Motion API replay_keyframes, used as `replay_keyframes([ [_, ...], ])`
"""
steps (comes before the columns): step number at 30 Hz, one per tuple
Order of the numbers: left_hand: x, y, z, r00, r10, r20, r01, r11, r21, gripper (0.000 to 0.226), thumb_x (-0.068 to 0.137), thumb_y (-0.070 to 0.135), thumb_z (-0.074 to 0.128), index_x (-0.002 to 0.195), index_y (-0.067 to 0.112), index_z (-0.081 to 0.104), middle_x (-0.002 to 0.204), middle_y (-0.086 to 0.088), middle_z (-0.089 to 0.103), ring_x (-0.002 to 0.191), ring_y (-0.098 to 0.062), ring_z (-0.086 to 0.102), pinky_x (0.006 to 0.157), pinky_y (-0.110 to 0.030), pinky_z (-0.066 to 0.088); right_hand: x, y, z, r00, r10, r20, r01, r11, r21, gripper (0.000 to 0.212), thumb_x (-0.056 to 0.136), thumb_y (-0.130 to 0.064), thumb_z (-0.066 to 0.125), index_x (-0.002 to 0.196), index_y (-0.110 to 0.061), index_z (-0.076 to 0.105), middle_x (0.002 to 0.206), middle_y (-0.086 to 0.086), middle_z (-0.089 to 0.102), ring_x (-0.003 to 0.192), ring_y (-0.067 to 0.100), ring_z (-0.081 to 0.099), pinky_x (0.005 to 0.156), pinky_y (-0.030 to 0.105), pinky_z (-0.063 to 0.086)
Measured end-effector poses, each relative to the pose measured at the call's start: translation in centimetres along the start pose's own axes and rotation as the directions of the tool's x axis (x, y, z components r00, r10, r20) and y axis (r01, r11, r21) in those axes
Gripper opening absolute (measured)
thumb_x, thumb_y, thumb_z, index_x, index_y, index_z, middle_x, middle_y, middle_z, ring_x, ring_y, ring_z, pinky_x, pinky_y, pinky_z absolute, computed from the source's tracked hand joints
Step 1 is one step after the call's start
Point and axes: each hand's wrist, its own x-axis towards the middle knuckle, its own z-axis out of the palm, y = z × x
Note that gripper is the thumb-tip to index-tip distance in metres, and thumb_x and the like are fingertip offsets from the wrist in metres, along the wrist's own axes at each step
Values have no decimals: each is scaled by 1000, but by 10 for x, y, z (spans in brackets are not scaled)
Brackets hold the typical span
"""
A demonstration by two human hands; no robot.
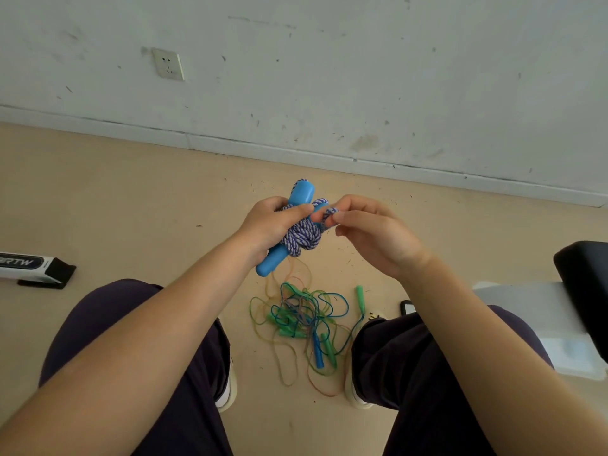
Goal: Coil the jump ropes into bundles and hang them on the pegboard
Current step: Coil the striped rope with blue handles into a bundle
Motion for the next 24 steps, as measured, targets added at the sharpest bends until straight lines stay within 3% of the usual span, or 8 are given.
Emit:
replay_keyframes([
  [5, 0, -1, 4, 998, 48, -37, -49, 999, -23, 24, 84, 34, 78, 97, 16, 69, 89, -4, 72, 71, -16, 69, 53, -27, 56, 5, -2, -6, 1000, -9, 11, 7, 991, 137, 12, 92, -6, 50, 94, -4, 62, 116, 23, 59, 100, 22, 58, 79, 29, 42],
  [8, -1, -3, 4, 1000, 20, 12, -19, 999, -43, 22, 86, 34, 76, 100, 19, 67, 96, -7, 73, 83, -24, 72, 64, -39, 61, 9, 3, -9, 1000, 2, -6, -1, 997, 80, 21, 98, -3, 45, 105, -5, 64, 115, 18, 63, 102, 22, 60, 79, 26, 46],
  [11, -4, -3, 3, 998, -7, 70, 6, 1000, 8, 28, 89, 34, 72, 108, 15, 66, 104, -11, 72, 93, -30, 71, 80, -50, 58, 12, 9, -10, 998, -17, -54, 16, 1000, -17, 19, 100, -5, 48, 104, -6, 67, 108, 15, 66, 97, 22, 60, 75, 25, 48],
  [15, -8, 0, 5, 988, -1, 151, 7, 999, -42, 25, 92, 28, 69, 111, 14, 63, 101, -9, 71, 83, -22, 70, 67, -39, 59, 14, 7, -14, 990, -16, -137, 17, 1000, 6, 14, 94, -6, 60, 96, -9, 73, 96, 7, 74, 86, 16, 66, 69, 23, 51],
  [17, -8, 0, 6, 989, 11, 147, -6, 999, -38, 23, 92, 25, 68, 110, 12, 63, 100, -9, 71, 84, -23, 68, 68, -39, 57, 13, 6, -14, 984, -2, -177, 9, 999, 41, 11, 88, -6, 67, 86, -13, 74, 88, 6, 76, 78, 15, 68, 65, 23, 52],
  [20, -10, 1, 9, 989, 12, 150, -5, 999, -46, 21, 92, 26, 69, 106, 12, 64, 95, -9, 71, 80, -23, 68, 65, -38, 57, 14, 6, -13, 965, 9, -262, 6, 998, 58, 20, 82, -1, 73, 83, -12, 56, 77, 9, 73, 67, 15, 68, 58, 24, 52],
  [24, -11, 3, 12, 991, -3, 132, 12, 998, -66, 28, 96, 40, 61, 101, 12, 64, 90, -7, 67, 76, -21, 65, 71, -42, 56, 14, 5, -12, 956, -31, -293, 0, 995, -104, 19, 83, -1, 74, 90, -12, 60, 83, 14, 70, 70, 18, 66, 61, 24, 51],
])
